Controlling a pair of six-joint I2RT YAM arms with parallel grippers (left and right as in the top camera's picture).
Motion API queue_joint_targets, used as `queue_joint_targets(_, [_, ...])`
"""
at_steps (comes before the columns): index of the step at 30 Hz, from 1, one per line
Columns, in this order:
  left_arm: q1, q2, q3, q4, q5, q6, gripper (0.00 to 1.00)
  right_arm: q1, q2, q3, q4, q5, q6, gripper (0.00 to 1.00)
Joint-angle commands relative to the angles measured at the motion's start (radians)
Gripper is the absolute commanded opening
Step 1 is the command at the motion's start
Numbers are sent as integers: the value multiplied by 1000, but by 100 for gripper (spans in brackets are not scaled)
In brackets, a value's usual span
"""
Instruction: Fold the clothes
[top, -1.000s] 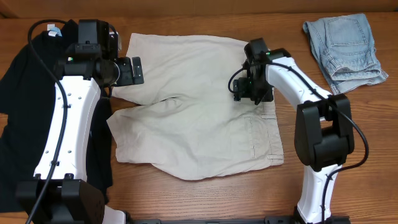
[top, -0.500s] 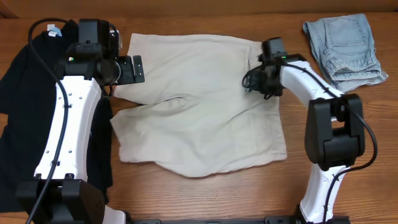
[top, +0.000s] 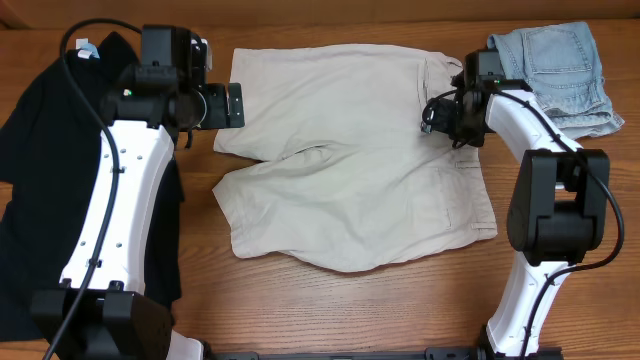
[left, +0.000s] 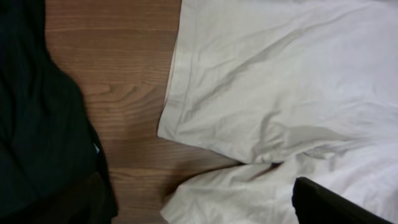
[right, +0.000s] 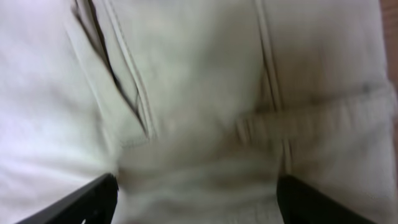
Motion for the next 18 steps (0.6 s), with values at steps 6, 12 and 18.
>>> queue_joint_targets(6, [-11, -49, 320, -262, 45, -49, 95, -14, -373, 201, -243, 2, 112, 100])
queue_joint_targets(12, [-39, -115, 326, -501, -35, -203, 95, -12, -653, 200, -444, 2, 213, 100])
queue_joint_targets(18, [-204, -163, 108, -554, -61, -289, 94, -12, -768, 198, -677, 49, 232, 100])
